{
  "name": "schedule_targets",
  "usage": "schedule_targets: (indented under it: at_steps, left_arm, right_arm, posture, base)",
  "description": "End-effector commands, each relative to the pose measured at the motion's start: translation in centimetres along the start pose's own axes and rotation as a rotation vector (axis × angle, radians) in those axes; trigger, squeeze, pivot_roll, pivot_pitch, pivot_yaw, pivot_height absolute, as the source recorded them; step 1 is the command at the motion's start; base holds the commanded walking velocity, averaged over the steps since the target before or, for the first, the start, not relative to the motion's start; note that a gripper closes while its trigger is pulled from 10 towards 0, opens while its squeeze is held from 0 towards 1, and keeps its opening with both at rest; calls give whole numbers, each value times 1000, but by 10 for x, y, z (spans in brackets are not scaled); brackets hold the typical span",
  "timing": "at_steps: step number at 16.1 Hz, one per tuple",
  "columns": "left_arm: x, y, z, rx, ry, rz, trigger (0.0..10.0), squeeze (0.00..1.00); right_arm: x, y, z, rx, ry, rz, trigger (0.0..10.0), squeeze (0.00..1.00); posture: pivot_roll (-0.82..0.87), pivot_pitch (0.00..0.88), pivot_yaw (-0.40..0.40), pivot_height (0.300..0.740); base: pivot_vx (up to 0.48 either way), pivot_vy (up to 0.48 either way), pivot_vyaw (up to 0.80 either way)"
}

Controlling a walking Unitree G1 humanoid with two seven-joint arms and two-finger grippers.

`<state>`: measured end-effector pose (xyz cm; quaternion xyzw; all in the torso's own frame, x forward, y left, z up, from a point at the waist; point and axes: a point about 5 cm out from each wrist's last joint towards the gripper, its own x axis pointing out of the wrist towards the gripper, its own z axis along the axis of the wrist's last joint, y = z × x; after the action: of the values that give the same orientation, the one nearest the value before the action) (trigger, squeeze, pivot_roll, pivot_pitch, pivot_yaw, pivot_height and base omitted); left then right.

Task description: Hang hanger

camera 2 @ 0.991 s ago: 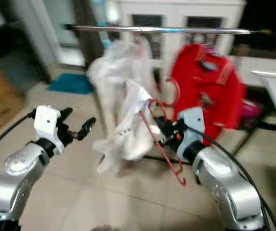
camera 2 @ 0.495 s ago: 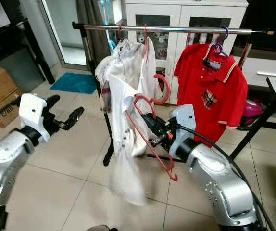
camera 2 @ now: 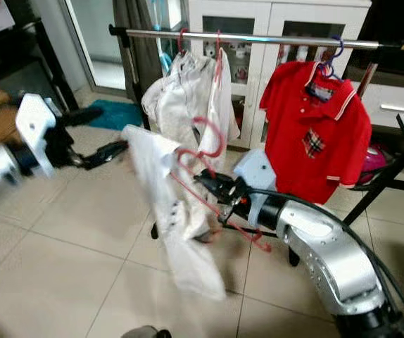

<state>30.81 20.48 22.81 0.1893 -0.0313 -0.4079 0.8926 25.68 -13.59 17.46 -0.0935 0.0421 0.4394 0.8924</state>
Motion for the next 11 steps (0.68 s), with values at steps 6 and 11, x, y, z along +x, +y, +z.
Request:
schedule_targets:
  at_steps: [6,11]
  left_arm:
    - [-7,18,26,81,90,-504,10000,0]
    - [-5,15,18,122,166,-700,10000,0]
  right_arm:
    - [1,1,30,-199,-24,219,10000,0]
    - [-2,2,35,-234,-19,309,10000,0]
  posture:
    - [-13,0,92,740]
    - [-16,0,90,740]
  base:
    - [0,0,0]
    - [0,0,0]
